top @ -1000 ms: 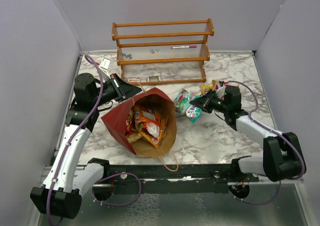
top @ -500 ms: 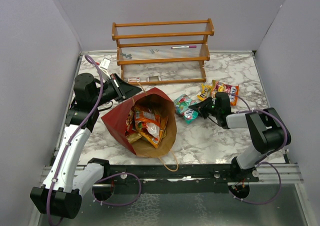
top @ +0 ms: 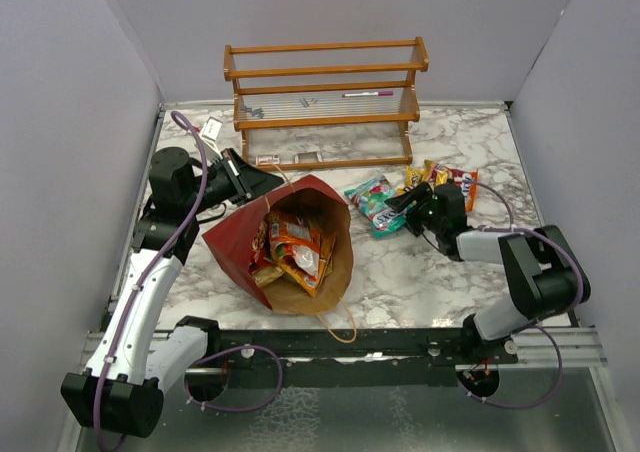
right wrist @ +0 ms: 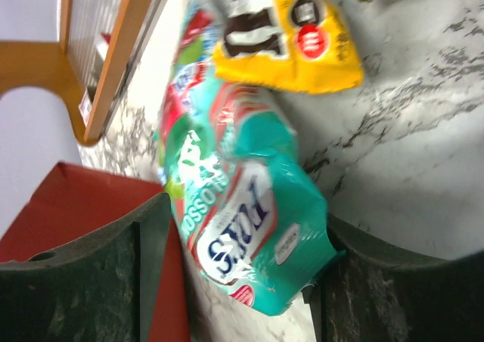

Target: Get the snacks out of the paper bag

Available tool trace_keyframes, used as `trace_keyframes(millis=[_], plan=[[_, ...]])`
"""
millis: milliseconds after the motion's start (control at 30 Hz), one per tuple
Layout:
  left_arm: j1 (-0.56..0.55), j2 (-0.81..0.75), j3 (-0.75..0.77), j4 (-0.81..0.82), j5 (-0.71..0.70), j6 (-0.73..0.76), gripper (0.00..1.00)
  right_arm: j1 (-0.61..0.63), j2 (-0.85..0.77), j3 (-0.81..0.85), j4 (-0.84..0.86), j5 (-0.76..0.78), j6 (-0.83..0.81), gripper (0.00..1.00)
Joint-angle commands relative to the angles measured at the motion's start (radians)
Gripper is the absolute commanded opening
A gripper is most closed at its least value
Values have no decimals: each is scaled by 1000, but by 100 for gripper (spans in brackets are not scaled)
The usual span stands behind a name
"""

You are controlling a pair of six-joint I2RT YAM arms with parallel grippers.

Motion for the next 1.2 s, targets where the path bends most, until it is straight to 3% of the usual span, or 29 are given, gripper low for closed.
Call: trace_keyframes(millis=[0,167,267,400,567,833,1067,1167], plan=[[3,-17,-8,18,-8,-3,0,-5,-194,-45,-177,-90,-264,69],[3,-26,-17,25,-5,-4,0,-4,-515,-41,-489,-43,-465,79],[1,-30,-30,37,-2,-11,0,-5,-640,-25,-609,9,-521,93],[1,-28,-35,50,1,-18,0,-5,-658,2,-671,-38,-549,93],[2,-36,-23,41,3,-16,0,-5,-607,19,-744,-112,-467,93],[2,-39,-30,35,1,-11,0,-5,-565,-94,-569,-189,-335,79],[1,-36,-28,40,3,-13,0,-5,-363,-107,-370,-257,-249,67],[2,-36,-33,37,2,-11,0,-3,-265,-87,-269,-264,-203,57]])
